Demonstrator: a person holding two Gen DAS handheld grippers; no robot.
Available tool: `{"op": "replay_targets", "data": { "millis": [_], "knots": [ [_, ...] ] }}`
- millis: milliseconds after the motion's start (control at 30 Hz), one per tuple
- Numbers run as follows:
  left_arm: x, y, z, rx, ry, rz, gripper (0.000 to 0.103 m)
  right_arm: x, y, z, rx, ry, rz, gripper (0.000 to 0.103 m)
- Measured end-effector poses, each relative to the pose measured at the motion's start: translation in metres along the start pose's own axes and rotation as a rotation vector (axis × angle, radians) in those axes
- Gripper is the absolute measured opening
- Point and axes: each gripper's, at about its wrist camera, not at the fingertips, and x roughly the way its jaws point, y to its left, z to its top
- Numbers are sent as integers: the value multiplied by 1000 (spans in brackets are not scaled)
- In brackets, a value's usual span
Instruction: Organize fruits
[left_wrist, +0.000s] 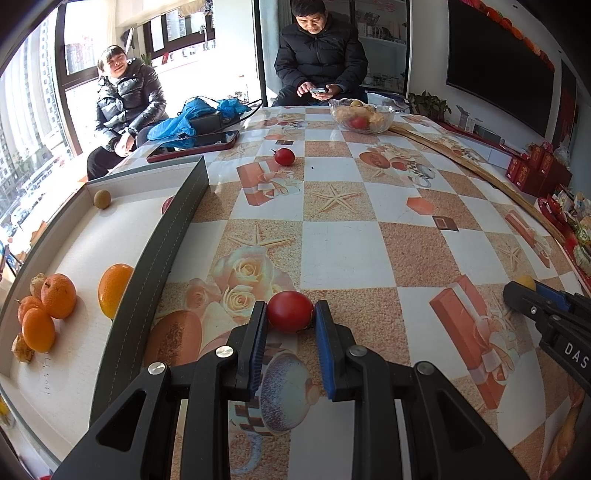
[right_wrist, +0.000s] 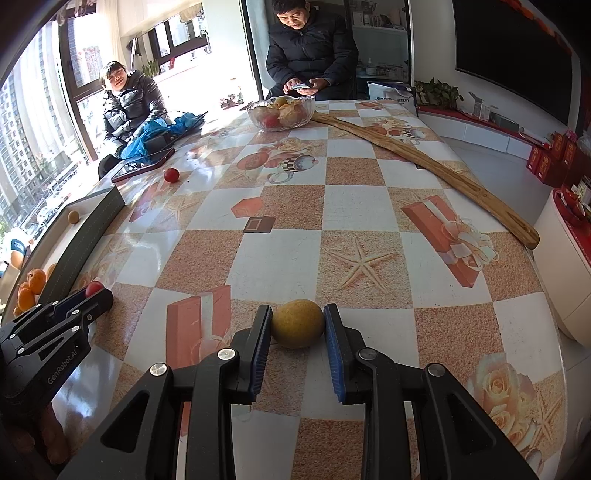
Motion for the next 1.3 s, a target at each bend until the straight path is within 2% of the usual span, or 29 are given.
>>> {"op": "replay_targets", "data": {
  "millis": [467, 767, 867, 1033, 1200, 1300],
  "knots": [
    [0, 0, 0, -2, 0, -3, 28, 0, 0, 0, -2, 0, -4, 30],
    [-1, -2, 0, 5, 5, 2, 27, 2, 6, 1, -44, 13, -44, 30],
    [-3, -1, 3, -8, 45, -48, 27, 4, 11, 3, -67, 37, -68, 30],
    [-15, 8, 10, -71, 106, -167, 27, 0, 9, 10, -16, 78, -43, 30],
    [-37, 21, 27, -70, 84, -175, 27, -7, 26, 22, -47, 90, -25, 30],
    [-46, 40, 40, -91, 79, -153, 27, -11, 45, 36, -70, 88, 2, 30]
  ]
}}
